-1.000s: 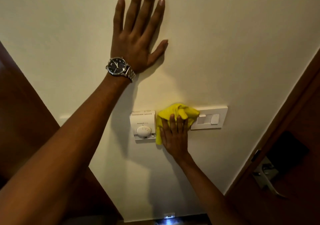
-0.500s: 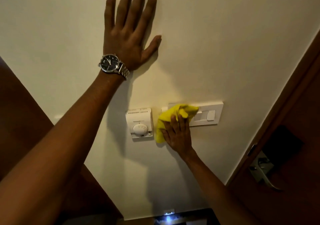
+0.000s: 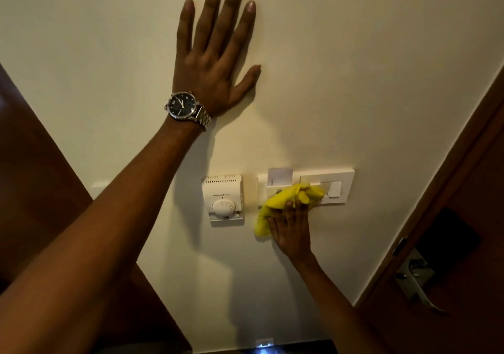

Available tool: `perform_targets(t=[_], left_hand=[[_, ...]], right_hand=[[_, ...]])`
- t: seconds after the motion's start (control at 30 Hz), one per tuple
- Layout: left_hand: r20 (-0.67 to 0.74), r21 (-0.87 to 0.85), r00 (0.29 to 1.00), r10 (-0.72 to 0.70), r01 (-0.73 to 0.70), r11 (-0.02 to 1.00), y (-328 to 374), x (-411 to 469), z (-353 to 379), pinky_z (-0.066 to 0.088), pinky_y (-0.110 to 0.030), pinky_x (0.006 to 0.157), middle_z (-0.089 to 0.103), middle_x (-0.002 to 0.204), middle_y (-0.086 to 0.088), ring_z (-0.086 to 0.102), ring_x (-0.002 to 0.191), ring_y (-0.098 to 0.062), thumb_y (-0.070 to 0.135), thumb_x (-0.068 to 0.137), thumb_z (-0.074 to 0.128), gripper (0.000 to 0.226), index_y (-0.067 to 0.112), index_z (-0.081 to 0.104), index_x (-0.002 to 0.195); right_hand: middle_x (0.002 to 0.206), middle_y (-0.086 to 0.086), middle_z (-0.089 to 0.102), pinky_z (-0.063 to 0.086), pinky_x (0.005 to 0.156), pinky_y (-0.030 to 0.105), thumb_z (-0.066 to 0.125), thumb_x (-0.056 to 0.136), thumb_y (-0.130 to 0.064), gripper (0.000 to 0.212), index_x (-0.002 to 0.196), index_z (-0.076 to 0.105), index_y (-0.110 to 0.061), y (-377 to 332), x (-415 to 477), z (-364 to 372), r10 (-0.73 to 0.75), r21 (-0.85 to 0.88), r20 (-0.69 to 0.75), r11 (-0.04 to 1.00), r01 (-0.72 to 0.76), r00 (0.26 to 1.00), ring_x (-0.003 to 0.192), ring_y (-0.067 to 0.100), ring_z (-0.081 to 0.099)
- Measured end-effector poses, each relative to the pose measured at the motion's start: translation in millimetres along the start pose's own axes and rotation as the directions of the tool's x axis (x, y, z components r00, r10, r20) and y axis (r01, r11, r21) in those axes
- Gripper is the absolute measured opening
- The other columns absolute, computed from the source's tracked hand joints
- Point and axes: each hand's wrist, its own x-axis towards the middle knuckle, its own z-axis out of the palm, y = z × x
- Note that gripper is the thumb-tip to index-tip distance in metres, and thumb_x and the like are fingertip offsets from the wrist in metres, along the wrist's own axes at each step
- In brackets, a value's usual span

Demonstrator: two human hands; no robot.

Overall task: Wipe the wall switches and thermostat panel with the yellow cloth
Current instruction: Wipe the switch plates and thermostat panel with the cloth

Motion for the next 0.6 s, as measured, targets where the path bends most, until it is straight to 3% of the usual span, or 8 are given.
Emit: perform_targets(t=[0.1, 0.2, 0.3, 0.4, 0.5, 0.6], left_hand=[[-0.01, 0.008, 1.0, -0.002, 0.002, 1.0, 0, -3, 4, 0.031, -0.062, 0.125, 0.04, 0.165, -0.018, 0.037, 0.153, -0.04, 0.062, 0.106, 0.039, 0.074, 0.014, 0.036, 0.163], [-0.021, 0.018, 1.0, 0.012, -0.012, 1.0, -1, -1, 8, 0.03, -0.062, 0.125, 0.039, 0.166, -0.017, 0.036, 0.154, -0.04, 0.062, 0.106, 0.039, 0.075, 0.015, 0.034, 0.164], [-0.016, 0.003, 1.0, 0.019, -0.019, 1.0, -3, 2, 6, 0.03, -0.062, 0.126, 0.037, 0.167, -0.017, 0.035, 0.155, -0.04, 0.062, 0.106, 0.038, 0.075, 0.015, 0.033, 0.164], [0.009, 0.0, 1.0, 0.015, -0.015, 1.0, -2, 0, 5, 0.029, -0.062, 0.126, 0.036, 0.167, -0.016, 0.034, 0.155, -0.039, 0.063, 0.106, 0.036, 0.075, 0.016, 0.032, 0.165], [0.062, 0.009, 0.998, 0.0, -0.001, 1.0, 4, 4, 3, 0.028, -0.064, 0.124, 0.039, 0.166, -0.018, 0.036, 0.153, -0.041, 0.064, 0.105, 0.033, 0.076, 0.015, 0.034, 0.163], [0.17, -0.03, 0.985, -0.034, 0.039, 0.999, 12, 4, -9, 0.025, -0.068, 0.124, 0.037, 0.166, -0.021, 0.035, 0.154, -0.042, 0.063, 0.106, 0.03, 0.076, 0.012, 0.035, 0.163]], right_hand=[[0.167, 0.022, -0.01, 0.006, 0.125, 0.056, 0.037, 0.108, -0.038, 0.068, 0.161, 0.005, -0.01, -2, 23, 4, 0.077, 0.048, -0.075, 0.996, -0.074, 0.994, 0.154, 0.043, -0.006], [0.168, 0.018, -0.006, 0.009, 0.126, 0.054, 0.036, 0.108, -0.042, 0.067, 0.161, 0.01, -0.012, -5, 42, 7, 0.171, 0.123, -0.093, 0.98, -0.159, 0.981, 0.155, 0.041, -0.002], [0.166, 0.024, -0.007, 0.016, 0.121, 0.059, 0.047, 0.104, -0.037, 0.075, 0.16, 0.007, -0.008, -9, 15, 9, 0.082, 0.049, -0.063, 0.996, -0.079, 0.995, 0.154, 0.045, -0.003], [0.166, 0.025, -0.006, 0.022, 0.115, 0.061, 0.053, 0.099, -0.035, 0.074, 0.159, 0.017, -0.01, -12, -6, 7, 0.036, 0.007, 0.039, 0.999, -0.036, 0.999, 0.153, 0.047, -0.001], [0.164, 0.02, 0.017, 0.026, 0.115, 0.06, 0.059, 0.098, -0.027, 0.068, 0.157, 0.029, -0.012, -17, 5, -13, 0.125, 0.02, 0.03, 0.992, -0.125, 0.992, 0.152, 0.044, 0.015], [0.15, 0.015, 0.042, 0.038, 0.103, 0.055, 0.066, 0.098, -0.019, 0.041, 0.137, 0.055, -0.016, -11, 12, -33, 0.159, -0.004, -0.034, 0.987, -0.159, 0.987, 0.135, 0.039, 0.042]])
